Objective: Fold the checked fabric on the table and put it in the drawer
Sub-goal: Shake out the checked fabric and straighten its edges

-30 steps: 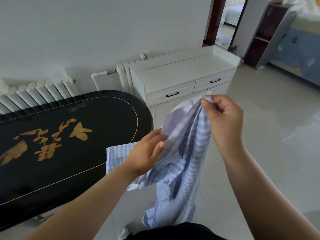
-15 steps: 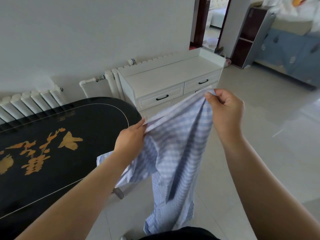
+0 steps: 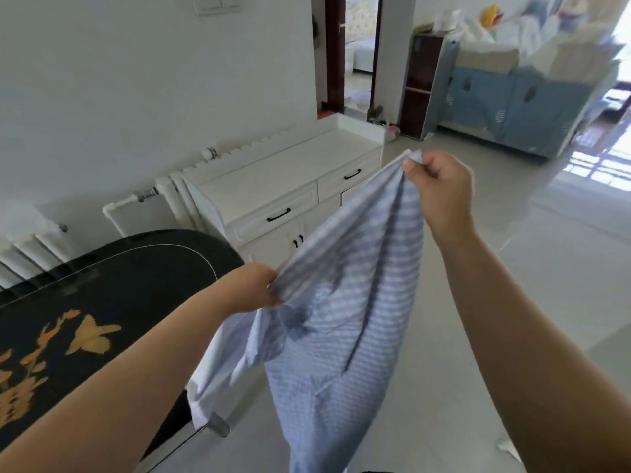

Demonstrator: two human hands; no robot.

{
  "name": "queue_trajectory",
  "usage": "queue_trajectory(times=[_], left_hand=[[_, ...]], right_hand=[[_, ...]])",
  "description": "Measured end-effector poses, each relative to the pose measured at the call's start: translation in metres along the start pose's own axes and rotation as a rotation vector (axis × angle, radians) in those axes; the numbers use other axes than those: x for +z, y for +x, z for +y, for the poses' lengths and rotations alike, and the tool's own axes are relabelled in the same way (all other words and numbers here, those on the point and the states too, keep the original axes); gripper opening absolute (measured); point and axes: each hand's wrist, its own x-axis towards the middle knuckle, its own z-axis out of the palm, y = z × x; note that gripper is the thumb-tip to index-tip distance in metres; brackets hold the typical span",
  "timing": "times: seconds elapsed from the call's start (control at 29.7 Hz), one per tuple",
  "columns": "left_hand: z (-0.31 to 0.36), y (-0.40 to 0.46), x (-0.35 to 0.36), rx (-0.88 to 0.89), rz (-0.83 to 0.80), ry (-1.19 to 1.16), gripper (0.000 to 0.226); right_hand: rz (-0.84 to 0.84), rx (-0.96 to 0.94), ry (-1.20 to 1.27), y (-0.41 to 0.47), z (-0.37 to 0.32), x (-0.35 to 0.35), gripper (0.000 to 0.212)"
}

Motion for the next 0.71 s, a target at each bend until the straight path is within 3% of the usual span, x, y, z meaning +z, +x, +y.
queue_trajectory(times=[0.2,0.34,0.47,0.54,0.71], left_hand=[[-0.017,0.03,0.032,-0.094,0.191,0.201,0.026],[-0.032,0.044,0.049,-0.089,0.357,0.006,0.024],[-0.031,0.062,0.067,-0.081,0.121,-0.099,0.065],[-0.027,0.063,0.076,-0.105,0.134,-0.143,0.074],[-0.031,0.063,0.05,-0.003,0.527,0.141,0.034]], right_hand=[[-0.02,-0.009,0.004,-0.019,-0.003,-0.002,0.022],[-0.027,-0.065,0.011,-0.027,-0.029,-0.003,0.006],[-0.012,-0.129,0.019,-0.025,-0.051,0.0,0.006],[0.025,-0.121,0.023,-0.02,-0.052,-0.002,0.004],[0.19,0.024,-0.051,-0.007,-0.022,-0.029,0.034]])
